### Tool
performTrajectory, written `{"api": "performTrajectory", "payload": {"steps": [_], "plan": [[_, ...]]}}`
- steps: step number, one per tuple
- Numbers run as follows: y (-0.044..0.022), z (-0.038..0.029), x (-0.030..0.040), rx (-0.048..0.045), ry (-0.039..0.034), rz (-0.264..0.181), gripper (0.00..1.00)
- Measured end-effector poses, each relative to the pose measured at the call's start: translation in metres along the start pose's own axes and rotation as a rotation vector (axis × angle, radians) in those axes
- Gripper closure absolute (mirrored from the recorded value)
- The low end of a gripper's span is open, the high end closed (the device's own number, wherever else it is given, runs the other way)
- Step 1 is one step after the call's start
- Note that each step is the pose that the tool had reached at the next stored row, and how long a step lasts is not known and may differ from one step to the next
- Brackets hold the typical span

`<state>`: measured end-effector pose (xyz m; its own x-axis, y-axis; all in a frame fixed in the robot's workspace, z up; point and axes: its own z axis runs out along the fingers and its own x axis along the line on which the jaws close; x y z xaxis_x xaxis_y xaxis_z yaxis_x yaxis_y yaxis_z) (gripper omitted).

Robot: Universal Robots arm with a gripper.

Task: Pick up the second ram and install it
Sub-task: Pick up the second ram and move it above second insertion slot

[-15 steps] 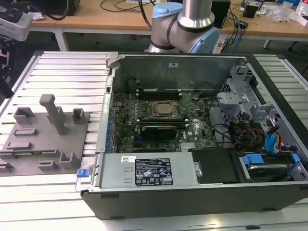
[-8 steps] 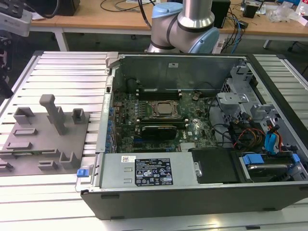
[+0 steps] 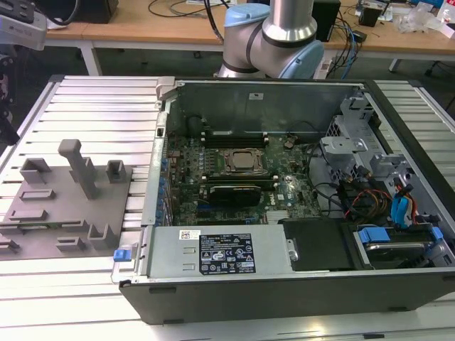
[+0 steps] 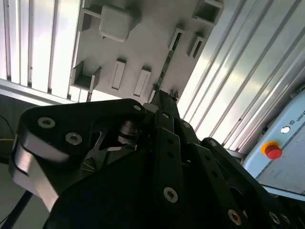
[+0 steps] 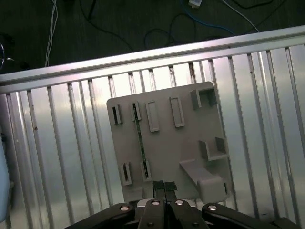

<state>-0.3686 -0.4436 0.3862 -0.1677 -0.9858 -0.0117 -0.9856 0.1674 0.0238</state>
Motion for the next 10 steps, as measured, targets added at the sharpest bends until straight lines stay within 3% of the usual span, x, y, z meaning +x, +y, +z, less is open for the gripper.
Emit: {"api": "performTrajectory", "payload": {"steps": [4,10], "plan": [[0.0000,0.0000,0.0000,-0.0001,0.0000,0.000,0.70],[0.0000,0.0023,0.0005,-0.0001,0.0000,0.000,0.70]]}}
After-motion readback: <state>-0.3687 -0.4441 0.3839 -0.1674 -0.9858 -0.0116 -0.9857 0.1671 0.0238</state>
